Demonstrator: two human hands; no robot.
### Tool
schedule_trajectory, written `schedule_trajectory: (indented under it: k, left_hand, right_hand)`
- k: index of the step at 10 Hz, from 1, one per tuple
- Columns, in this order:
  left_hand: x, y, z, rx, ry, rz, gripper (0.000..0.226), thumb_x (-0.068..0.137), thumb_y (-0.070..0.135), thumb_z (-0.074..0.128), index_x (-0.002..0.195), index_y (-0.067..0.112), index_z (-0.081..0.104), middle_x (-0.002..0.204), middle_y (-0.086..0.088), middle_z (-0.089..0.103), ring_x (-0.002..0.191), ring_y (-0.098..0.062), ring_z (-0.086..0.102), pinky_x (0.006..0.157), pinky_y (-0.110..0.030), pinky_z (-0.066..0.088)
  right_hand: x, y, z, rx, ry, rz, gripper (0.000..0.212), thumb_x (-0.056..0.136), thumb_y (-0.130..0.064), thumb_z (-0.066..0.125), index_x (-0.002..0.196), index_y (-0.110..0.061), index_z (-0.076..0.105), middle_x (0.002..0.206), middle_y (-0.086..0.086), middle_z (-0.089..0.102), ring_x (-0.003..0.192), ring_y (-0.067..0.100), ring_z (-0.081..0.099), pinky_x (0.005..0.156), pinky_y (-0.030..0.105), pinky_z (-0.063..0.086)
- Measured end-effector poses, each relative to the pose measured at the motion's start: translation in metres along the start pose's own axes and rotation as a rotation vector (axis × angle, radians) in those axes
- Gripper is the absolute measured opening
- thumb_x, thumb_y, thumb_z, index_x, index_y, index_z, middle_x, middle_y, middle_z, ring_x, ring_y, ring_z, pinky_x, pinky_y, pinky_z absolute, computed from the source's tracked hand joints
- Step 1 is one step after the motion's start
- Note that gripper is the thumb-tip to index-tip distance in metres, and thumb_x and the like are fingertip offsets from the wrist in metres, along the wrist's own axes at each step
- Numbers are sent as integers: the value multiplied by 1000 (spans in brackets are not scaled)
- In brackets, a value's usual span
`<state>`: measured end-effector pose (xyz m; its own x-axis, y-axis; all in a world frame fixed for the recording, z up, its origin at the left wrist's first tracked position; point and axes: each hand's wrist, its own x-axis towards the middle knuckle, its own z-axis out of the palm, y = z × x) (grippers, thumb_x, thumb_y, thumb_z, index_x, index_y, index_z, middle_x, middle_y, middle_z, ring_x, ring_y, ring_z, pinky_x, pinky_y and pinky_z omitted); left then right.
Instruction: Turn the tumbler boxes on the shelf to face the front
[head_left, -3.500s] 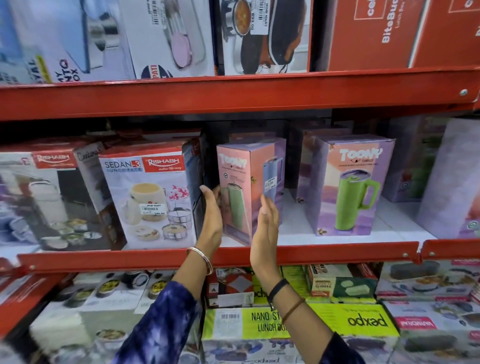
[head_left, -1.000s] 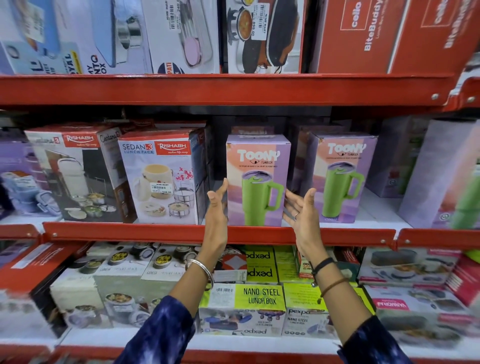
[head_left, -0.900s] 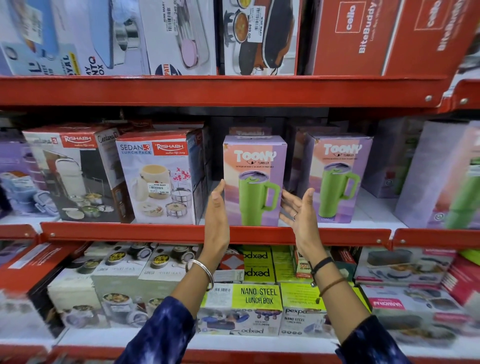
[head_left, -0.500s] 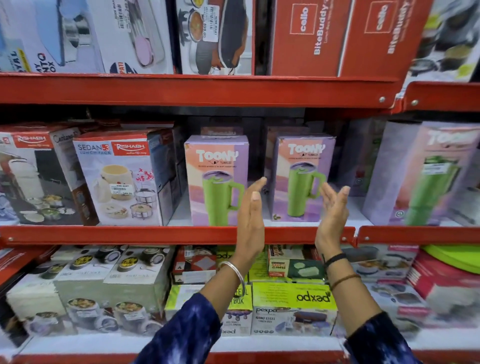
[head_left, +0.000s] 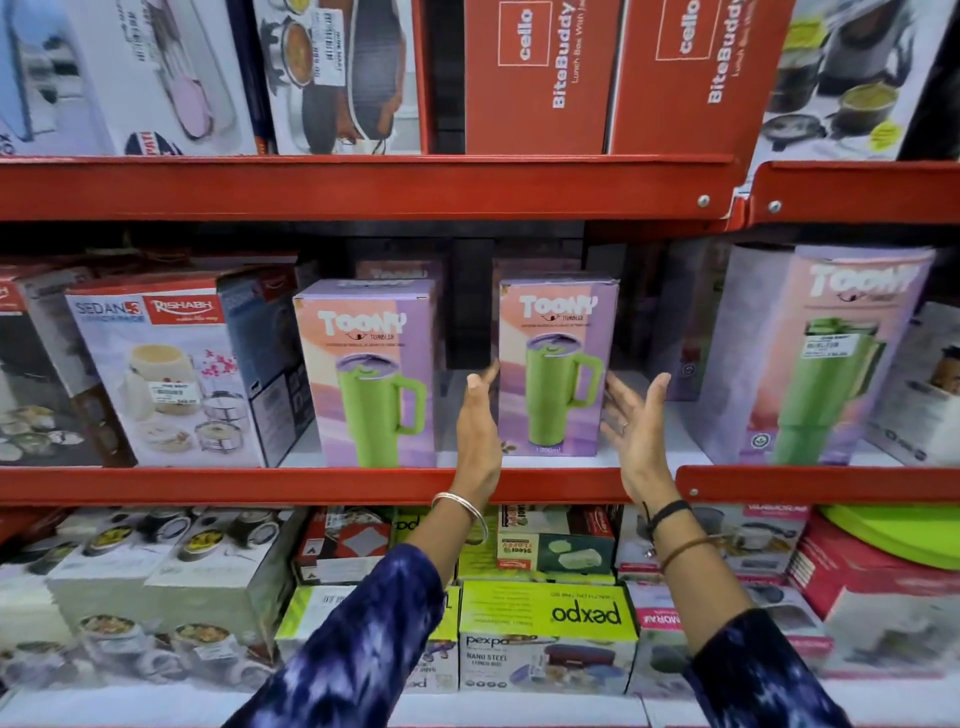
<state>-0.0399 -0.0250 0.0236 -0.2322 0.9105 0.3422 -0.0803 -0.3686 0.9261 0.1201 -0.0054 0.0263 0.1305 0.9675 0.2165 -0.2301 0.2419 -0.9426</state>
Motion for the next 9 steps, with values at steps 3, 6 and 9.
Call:
schedule_trajectory:
  k: [3,6,9]
  left_hand:
    - [-16,2,-6,-24,-7,14,82,69,89,26,129,40,53,149,8,43,139,-13,34,116,-59,21]
    - [-42,10,-7,-45,-26,-15,71,83,70,17,137,34,47,152,9,36,142,-13,29,115,-58,21]
    - [-44,11,-13,39,-43,34,76,79,78,20,138,36,43,138,25,41,135,-4,34,116,-55,25]
  right_hand:
    - [-18,-7,-13,-18,-77,-14,91,61,-86,14,122,-31,55,141,6,51,127,21,48,111,51,33]
    - [-37,-10,-17,-35,-48,-24,89,63,-88,15,116,-31,58,128,-4,56,122,18,51,101,41,39]
    - [-39,-5,-13,-92,30,-42,73,90,-61,9,130,-18,52,132,1,55,123,20,50,107,44,36]
